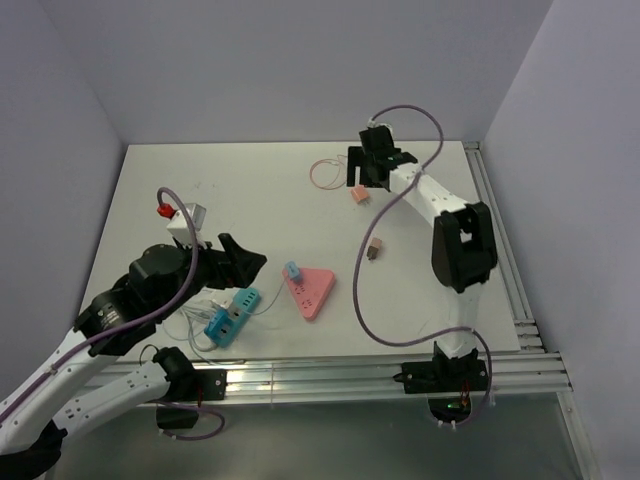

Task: Insert the plug

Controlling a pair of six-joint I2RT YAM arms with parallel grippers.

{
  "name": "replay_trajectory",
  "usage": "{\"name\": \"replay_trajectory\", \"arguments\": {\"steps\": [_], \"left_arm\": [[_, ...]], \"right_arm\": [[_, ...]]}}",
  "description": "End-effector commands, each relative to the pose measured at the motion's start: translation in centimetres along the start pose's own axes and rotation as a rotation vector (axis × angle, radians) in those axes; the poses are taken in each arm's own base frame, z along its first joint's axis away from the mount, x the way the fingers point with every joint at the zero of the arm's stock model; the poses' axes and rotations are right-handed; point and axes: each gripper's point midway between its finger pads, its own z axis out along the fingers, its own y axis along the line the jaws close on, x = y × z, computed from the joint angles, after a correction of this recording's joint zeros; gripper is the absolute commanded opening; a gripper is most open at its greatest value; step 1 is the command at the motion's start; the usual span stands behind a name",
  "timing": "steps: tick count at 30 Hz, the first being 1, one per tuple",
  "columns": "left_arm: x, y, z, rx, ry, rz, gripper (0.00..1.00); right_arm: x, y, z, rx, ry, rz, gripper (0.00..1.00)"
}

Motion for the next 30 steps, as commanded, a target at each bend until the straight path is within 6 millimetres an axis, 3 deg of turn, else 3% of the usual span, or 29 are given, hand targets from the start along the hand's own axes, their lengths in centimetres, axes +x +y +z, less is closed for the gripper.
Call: {"name": "replay_trajectory", "arguments": {"steps": [1,2,4,6,7,9,12,17,21,25,28,29,30], "left_arm": [[-0.3,-1.3,-1.0,0.093,-0.014,0.010,0.99],[-0.5,-1.3,-1.4,0.099,-0.027,0.009,0.99],[-0.5,-1.4,-1.7,0.109,-0.029,0.013,0.99],[-0.8,-1.4,-2.1,0.113,-0.038,0.025,0.99],[-0.9,-1.5,-2.2,0.119,-0.038,0.029,0.99],[-1.0,-1.5,-2.5,0.117,-0.036,0.038,0.98],[-1.0,-1.4,-2.7,0.115,-0.034,0.041,0.98],[-0.5,-1.1,-2.5,0.108,-0.021,0.039,0.98],[-0.5,-1.3,-2.5,0.107,-0.013,0.023,0.97],[-0.6,-1.4,-2.5,0.099,0.000,-0.002,0.96],[-0.5,-1.5,-2.7,0.100,0.007,-0.021,0.96],[-0.6,-1.5,-2.7,0.094,0.007,-0.027,0.95],[-0.6,-1.3,-2.6,0.082,0.006,-0.032,0.95]], "right_arm": [[0.6,1.6,2.2,-0.109,0.122,-0.250,0.95],[-0.9,2.4,2.4,-0.147,0.101,-0.282,0.95],[0.2,2.7,4.3,-0.187,0.154,-0.311,0.95],[-0.7,2.3,5.2,-0.160,0.143,-0.347,0.95],[0.3,2.1,6.4,-0.152,0.173,-0.360,0.95],[0.4,1.3,7.7,-0.129,0.192,-0.363,0.94],[0.7,0.5,8.4,-0.123,0.220,-0.354,0.89],[3.1,0.7,9.5,-0.166,0.289,-0.364,0.78],[3.3,0.6,9.8,-0.161,0.291,-0.354,0.67],[3.2,1.3,9.3,-0.204,0.308,-0.364,0.35],[3.1,1.5,9.0,-0.222,0.316,-0.359,0.23],[3.3,1.7,9.0,-0.230,0.318,-0.361,0.16],[3.0,1.7,8.7,-0.230,0.310,-0.352,0.01]]}}
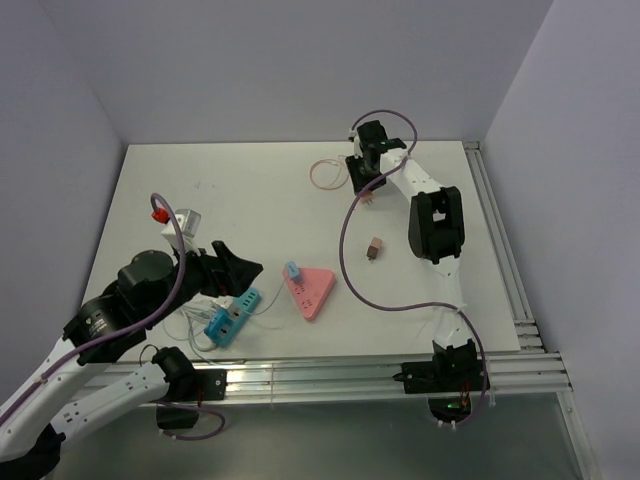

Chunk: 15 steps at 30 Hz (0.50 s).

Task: Insert the plug

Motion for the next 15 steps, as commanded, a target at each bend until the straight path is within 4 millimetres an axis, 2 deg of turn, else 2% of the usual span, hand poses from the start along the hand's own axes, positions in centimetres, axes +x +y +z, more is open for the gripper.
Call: {"name": "replay_trajectory", "arguments": {"steps": [1,2,3,4,5,6,7,8,9,10,11,12,15], "left_arm": [[-1.3,-0.9,-0.6,0.010,-0.022,-0.033,0.95],[-1.4,-0.9,-0.4,-0.001,-0.012,-0.034,0.95],[-1.4,-0.9,-0.4,-0.010,-0.008,-0.041,0.93],[-1.4,-0.7,-0.2,-0.025,-0.002,-0.047,0.92],[-1.4,-0.9,0.1,-0.033,0.013,-0.053,0.92],[-1.3,-0.9,0.4,-0.037,0.023,-0.055,0.92],[-1.0,-1.3,0.6,-0.029,0.046,-0.059,0.92],[-0.7,-1.5,1.1,-0.028,0.069,-0.063,0.92],[-0.6,-1.9,1.3,-0.019,0.082,-0.066,0.88],[0.0,-2.3,1.8,-0.004,0.119,-0.068,0.84],[0.0,-2.6,2.0,0.008,0.126,-0.071,0.81],[-0.1,-3.0,2.2,0.020,0.130,-0.073,0.79],[-0.4,-4.0,2.9,0.046,0.145,-0.067,0.79]], "right_arm": [[-1.4,0.7,-1.3,-0.033,-0.037,0.001,0.00],[-1.2,0.9,-1.5,-0.040,-0.039,0.021,0.00],[-2.2,1.2,-3.0,-0.055,-0.080,0.032,0.00],[-3.3,1.5,-3.8,-0.074,-0.131,0.043,0.00],[-2.4,2.6,-4.1,-0.120,-0.123,0.055,0.00],[-3.6,3.2,-6.9,-0.143,-0.187,0.046,0.00],[-2.9,3.9,-7.1,-0.161,-0.199,0.037,0.00],[-2.8,5.4,-8.4,-0.192,-0.226,0.014,0.00],[-3.8,6.3,-12.0,-0.210,-0.300,-0.006,0.00],[-2.6,7.2,-12.2,-0.218,-0.305,-0.037,0.00],[-2.4,8.0,-13.5,-0.222,-0.326,-0.061,0.00],[-2.5,9.6,-16.2,-0.241,-0.374,-0.094,0.00],[-0.4,11.5,-19.8,-0.285,-0.417,-0.136,0.00]]}}
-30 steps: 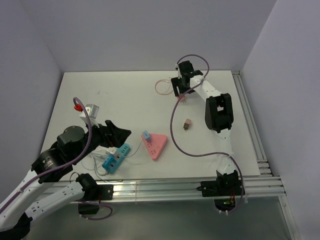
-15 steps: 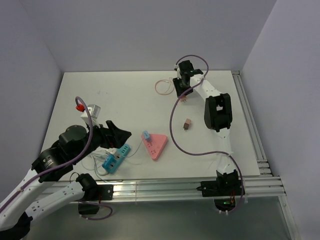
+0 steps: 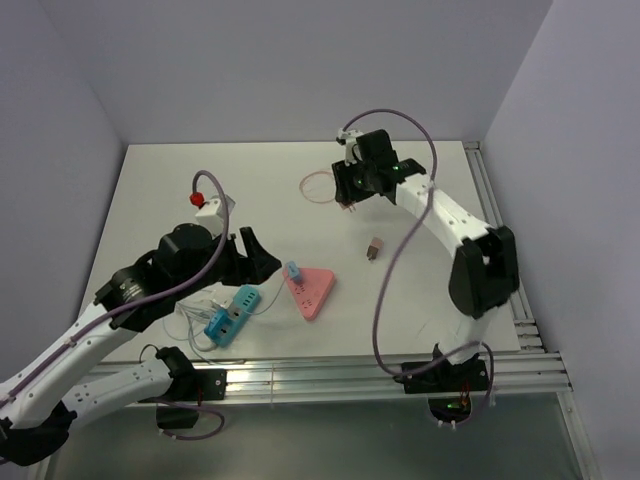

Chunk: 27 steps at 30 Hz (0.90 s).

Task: Insert the plug

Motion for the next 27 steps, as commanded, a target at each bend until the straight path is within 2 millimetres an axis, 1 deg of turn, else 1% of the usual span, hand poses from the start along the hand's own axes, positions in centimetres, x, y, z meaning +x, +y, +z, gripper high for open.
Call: {"name": "replay_trajectory", "arguments": {"steps": [1,2,3,4,5,6,7,8,9,10,11,12,13,14,15,16,17,18,19,24,27], "left_arm": [[-2.0,-3.2,-0.5,0.110,-0.023,-0.008,0.80],[-2.5,-3.6,-0.2,0.118,-0.026,-0.010,0.80],[-2.6,-4.1,-0.1,0.141,-0.020,-0.008,0.80],[-3.0,-4.7,0.4,0.161,-0.018,-0.007,0.81],[-2.8,-5.3,0.6,0.190,0.009,-0.002,0.80],[-2.9,-5.6,0.9,0.204,0.020,-0.002,0.80],[-3.1,-5.3,1.8,0.187,0.035,-0.008,0.80],[-2.9,-5.5,2.1,0.200,0.058,-0.014,0.80],[-2.9,-5.4,2.4,0.206,0.068,-0.020,0.80],[-3.2,-4.7,3.1,0.199,0.067,-0.041,0.80],[-2.9,-4.8,3.2,0.226,0.092,-0.050,0.79],[-2.9,-4.5,3.5,0.227,0.096,-0.062,0.79],[-2.8,-3.6,4.0,0.214,0.103,-0.083,0.79],[-2.7,-3.5,4.2,0.218,0.111,-0.091,0.79],[-2.0,-3.7,4.3,0.245,0.147,-0.094,0.78],[-1.3,-3.3,4.9,0.245,0.178,-0.105,0.78],[-0.9,-3.5,5.0,0.264,0.198,-0.104,0.77],[-0.5,-3.7,5.2,0.284,0.217,-0.106,0.77],[0.3,-3.7,5.5,0.298,0.254,-0.108,0.76],[1.0,-3.7,5.6,0.329,0.272,-0.097,0.76],[1.7,-3.3,6.2,0.317,0.305,-0.105,0.77]], "right_arm": [[-3.7,5.3,-5.9,-0.102,-0.228,-0.105,0.00],[-2.5,6.1,-7.3,-0.121,-0.241,-0.116,0.00],[-1.9,7.4,-8.1,-0.168,-0.252,-0.134,0.00],[0.0,8.7,-8.0,-0.200,-0.239,-0.157,0.00],[0.1,9.8,-9.9,-0.230,-0.282,-0.181,0.00],[0.9,10.8,-10.4,-0.263,-0.285,-0.202,0.00],[2.7,12.2,-10.3,-0.302,-0.271,-0.233,0.00],[2.9,12.9,-11.7,-0.328,-0.303,-0.252,0.00],[3.5,13.6,-12.2,-0.355,-0.310,-0.274,0.00],[5.0,14.5,-12.2,-0.383,-0.295,-0.302,0.00],[5.2,14.9,-13.1,-0.395,-0.318,-0.317,0.00],[6.2,15.3,-13.0,-0.408,-0.306,-0.331,0.00],[6.6,15.8,-13.4,-0.426,-0.308,-0.339,0.00],[6.8,16.3,-14.1,-0.441,-0.323,-0.349,0.00],[7.2,16.5,-14.1,-0.451,-0.327,-0.352,0.00],[7.3,16.8,-14.4,-0.459,-0.335,-0.355,0.00],[7.3,17.2,-14.9,-0.473,-0.351,-0.363,0.00],[7.4,17.5,-15.0,-0.484,-0.354,-0.364,0.00],[7.5,17.6,-15.2,-0.489,-0.353,-0.362,0.00],[7.9,19.0,-15.8,-0.540,-0.347,-0.377,0.00],[8.0,19.8,-16.2,-0.569,-0.351,-0.387,0.00]]}}
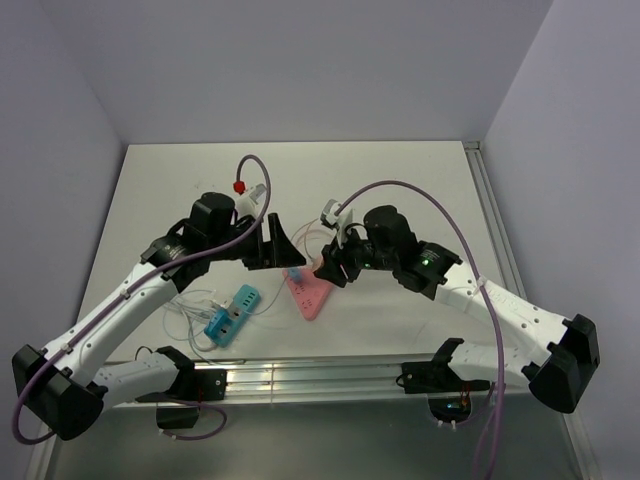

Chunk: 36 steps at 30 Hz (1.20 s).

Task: Insert the plug

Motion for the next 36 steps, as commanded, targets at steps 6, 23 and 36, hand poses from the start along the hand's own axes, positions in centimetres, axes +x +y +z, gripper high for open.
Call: {"name": "replay_trajectory", "arguments": {"steps": [6,23,36], "left_arm": [[0.6,-2.1,0.9,0.151,0.064,0.023,0.78],[2.6,-0.7,3.9,0.136,0.192,-0.023,0.71],[2.8,-0.9,4.3,0.159,0.202,-0.064,0.00]], "right_arm": [[-2.5,2.0,0.1,-0.068,-0.063,-0.049,0.00],[-3.5,2.9,0.5,-0.065,-0.079,-0.078,0.00],[-3.9,2.6,0.5,-0.014,-0.091,-0.064,0.00]]}}
